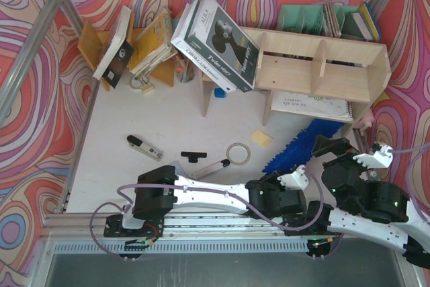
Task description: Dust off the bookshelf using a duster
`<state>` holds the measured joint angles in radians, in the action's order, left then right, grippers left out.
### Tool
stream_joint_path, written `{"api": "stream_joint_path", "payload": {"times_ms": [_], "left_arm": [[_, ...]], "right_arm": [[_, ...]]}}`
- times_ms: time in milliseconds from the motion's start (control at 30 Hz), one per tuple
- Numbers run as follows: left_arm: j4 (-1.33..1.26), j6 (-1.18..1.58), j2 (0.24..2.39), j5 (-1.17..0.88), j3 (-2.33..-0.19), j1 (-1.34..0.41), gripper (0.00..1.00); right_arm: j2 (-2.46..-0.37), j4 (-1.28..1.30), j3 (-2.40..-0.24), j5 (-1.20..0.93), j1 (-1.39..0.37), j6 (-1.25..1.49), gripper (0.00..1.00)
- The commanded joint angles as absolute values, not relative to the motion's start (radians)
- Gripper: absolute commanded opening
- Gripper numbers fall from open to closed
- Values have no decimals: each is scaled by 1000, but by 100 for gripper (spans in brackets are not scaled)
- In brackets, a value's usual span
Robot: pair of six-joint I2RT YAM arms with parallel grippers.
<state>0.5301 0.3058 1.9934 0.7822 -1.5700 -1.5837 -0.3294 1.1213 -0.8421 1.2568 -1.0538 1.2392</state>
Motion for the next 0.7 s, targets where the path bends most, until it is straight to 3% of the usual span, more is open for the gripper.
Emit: {"api": "stream_joint_path", "payload": {"times_ms": [0, 667], "left_arm": [[445, 217, 2014, 744, -1628, -1583, 0], [552, 284, 2043, 633, -1575, -1581, 0]], "right_arm": [[-322, 1144, -838, 1285, -1063, 1262, 99], [-324, 1143, -838, 1287, -1063, 1262, 99]]}}
